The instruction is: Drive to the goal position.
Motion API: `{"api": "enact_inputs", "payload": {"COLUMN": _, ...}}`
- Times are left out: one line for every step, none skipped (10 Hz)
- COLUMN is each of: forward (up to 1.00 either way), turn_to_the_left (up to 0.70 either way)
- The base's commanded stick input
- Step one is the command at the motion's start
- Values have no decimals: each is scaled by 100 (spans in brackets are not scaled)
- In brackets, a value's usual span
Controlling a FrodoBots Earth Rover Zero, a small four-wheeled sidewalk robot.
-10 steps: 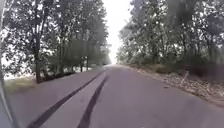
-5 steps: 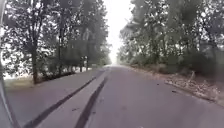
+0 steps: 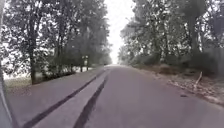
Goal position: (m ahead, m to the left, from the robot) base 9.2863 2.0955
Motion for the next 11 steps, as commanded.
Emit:
{"api": "enact_inputs", "payload": {"forward": 70, "turn_to_the_left": 0}}
{"api": "enact_inputs", "payload": {"forward": 70, "turn_to_the_left": 0}}
{"api": "enact_inputs", "payload": {"forward": 70, "turn_to_the_left": 0}}
{"api": "enact_inputs", "payload": {"forward": 70, "turn_to_the_left": 0}}
{"api": "enact_inputs", "payload": {"forward": 70, "turn_to_the_left": 0}}
{"api": "enact_inputs", "payload": {"forward": 70, "turn_to_the_left": 0}}
{"api": "enact_inputs", "payload": {"forward": 70, "turn_to_the_left": 0}}
{"api": "enact_inputs", "payload": {"forward": 70, "turn_to_the_left": 0}}
{"api": "enact_inputs", "payload": {"forward": 70, "turn_to_the_left": 0}}
{"api": "enact_inputs", "payload": {"forward": 70, "turn_to_the_left": 0}}
{"api": "enact_inputs", "payload": {"forward": 70, "turn_to_the_left": 0}}
